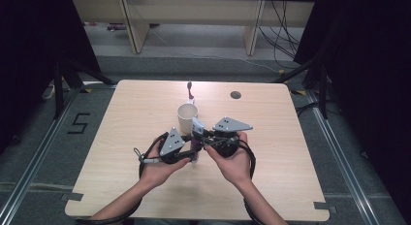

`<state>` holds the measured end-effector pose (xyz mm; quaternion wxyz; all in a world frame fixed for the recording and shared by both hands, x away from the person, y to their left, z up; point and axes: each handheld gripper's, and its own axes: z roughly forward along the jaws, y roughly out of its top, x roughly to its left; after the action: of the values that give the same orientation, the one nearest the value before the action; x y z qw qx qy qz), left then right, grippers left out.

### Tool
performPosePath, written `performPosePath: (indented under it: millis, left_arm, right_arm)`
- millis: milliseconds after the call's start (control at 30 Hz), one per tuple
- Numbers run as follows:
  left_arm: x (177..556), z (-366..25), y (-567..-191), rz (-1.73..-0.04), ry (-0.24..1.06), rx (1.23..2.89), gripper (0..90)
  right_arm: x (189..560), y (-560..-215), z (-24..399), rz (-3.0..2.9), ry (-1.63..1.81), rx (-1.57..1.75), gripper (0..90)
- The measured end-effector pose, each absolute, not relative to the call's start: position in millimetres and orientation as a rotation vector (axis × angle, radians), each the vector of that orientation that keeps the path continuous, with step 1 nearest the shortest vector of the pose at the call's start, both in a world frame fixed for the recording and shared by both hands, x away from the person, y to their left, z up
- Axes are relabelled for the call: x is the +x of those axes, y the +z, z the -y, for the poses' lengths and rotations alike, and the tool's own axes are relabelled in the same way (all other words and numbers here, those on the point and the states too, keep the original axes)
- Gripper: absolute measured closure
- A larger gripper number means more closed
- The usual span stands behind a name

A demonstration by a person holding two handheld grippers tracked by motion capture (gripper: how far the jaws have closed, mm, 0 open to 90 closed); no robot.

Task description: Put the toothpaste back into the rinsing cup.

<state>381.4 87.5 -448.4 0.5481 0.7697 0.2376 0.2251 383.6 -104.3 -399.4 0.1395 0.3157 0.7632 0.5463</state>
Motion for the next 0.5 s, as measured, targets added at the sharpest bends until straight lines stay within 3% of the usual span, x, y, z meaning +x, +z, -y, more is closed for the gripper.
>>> performPosePath:
  millis: [233, 500]
  left_arm:
    - [382.4, -87.8, -448.7, -0.583, 0.52, 1.832, 59.8]
    - [383.6, -90.8, -448.6, -0.588, 0.513, 1.814, 71.6]
  right_arm:
    - [383.0, -399.8, 102.2, -2.222, 1.555, 0.907, 77.0]
    - [384.3, -396.9, 101.7, -2.217, 1.561, 0.89, 69.3]
